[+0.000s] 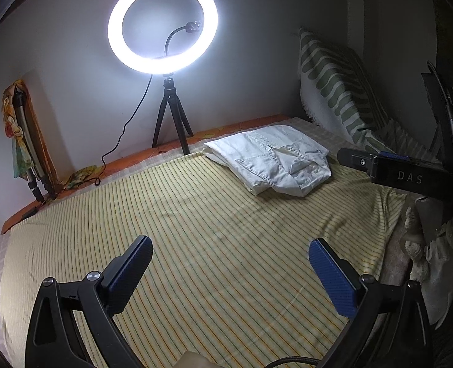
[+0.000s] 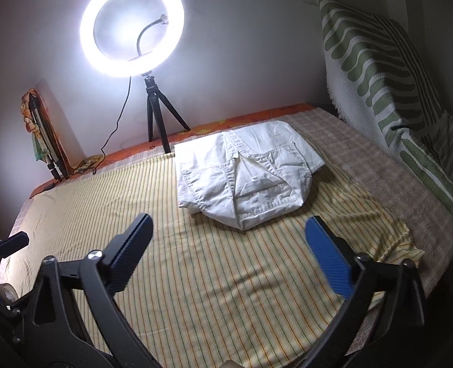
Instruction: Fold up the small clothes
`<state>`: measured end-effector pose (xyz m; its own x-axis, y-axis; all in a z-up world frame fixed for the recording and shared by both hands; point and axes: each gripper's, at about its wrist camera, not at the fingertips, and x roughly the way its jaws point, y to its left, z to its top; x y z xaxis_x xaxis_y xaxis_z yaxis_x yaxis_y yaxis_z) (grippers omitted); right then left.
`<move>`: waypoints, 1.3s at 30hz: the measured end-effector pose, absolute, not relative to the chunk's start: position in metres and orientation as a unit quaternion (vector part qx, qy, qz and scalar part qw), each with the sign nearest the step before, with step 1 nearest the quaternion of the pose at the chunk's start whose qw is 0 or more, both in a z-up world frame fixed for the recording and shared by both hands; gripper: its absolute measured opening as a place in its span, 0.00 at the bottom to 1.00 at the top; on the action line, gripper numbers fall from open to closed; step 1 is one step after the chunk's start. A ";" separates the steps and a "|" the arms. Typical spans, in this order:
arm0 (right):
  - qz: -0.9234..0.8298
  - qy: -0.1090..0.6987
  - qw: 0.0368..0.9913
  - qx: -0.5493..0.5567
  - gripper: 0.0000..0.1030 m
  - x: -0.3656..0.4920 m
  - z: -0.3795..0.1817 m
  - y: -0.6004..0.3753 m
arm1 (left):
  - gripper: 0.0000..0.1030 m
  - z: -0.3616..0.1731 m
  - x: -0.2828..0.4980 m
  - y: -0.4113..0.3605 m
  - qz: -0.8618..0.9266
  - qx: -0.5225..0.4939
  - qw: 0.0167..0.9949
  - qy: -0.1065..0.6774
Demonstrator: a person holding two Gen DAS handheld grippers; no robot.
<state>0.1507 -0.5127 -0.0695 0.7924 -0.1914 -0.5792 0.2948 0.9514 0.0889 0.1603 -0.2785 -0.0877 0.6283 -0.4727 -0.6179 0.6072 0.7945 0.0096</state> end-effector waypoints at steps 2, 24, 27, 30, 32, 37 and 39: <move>-0.128 0.294 0.944 0.081 1.00 0.152 -0.068 -0.510 | 1.00 -0.088 0.159 -0.278 -0.299 0.112 0.896 0.308; -0.127 0.296 0.941 0.106 1.00 0.155 -0.070 -0.513 | 1.00 -0.086 0.158 -0.278 -0.295 0.111 0.898 0.306; -0.127 0.297 0.940 0.109 1.00 0.155 -0.071 -0.515 | 1.00 -0.086 0.157 -0.279 -0.296 0.111 0.898 0.306; -0.126 0.296 0.940 0.111 1.00 0.156 -0.072 -0.517 | 1.00 -0.087 0.157 -0.281 -0.296 0.114 0.898 0.305; -0.126 0.296 0.940 0.114 1.00 0.155 -0.072 -0.518 | 1.00 -0.087 0.157 -0.281 -0.295 0.113 0.898 0.305; -0.126 0.297 0.939 0.123 1.00 0.153 -0.074 -0.521 | 1.00 -0.088 0.156 -0.284 -0.296 0.116 0.897 0.306; -0.126 0.297 0.938 0.125 1.00 0.152 -0.074 -0.522 | 1.00 -0.088 0.156 -0.285 -0.296 0.116 0.897 0.307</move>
